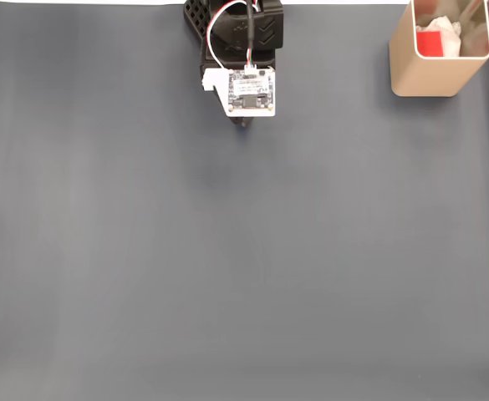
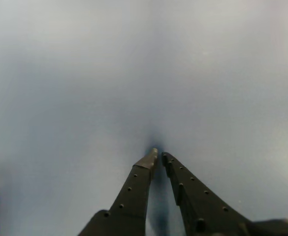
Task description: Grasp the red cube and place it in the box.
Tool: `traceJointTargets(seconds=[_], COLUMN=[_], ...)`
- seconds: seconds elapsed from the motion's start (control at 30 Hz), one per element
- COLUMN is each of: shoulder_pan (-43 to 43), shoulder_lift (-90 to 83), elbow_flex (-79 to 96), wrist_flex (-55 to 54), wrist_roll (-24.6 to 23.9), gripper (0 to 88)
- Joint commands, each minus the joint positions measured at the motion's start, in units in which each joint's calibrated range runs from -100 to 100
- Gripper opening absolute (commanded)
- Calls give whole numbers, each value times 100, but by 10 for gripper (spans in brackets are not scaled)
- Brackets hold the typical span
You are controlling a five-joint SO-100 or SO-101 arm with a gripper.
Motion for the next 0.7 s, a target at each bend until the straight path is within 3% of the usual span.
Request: traceJointTargets(seconds=[0.0, 0.67], shoulder_pan=[96, 401], shoulder_lift=[-43, -61], elbow_flex=[81, 81], wrist_flex=[157, 493], wrist_roll=[-54, 171], gripper=[2, 8])
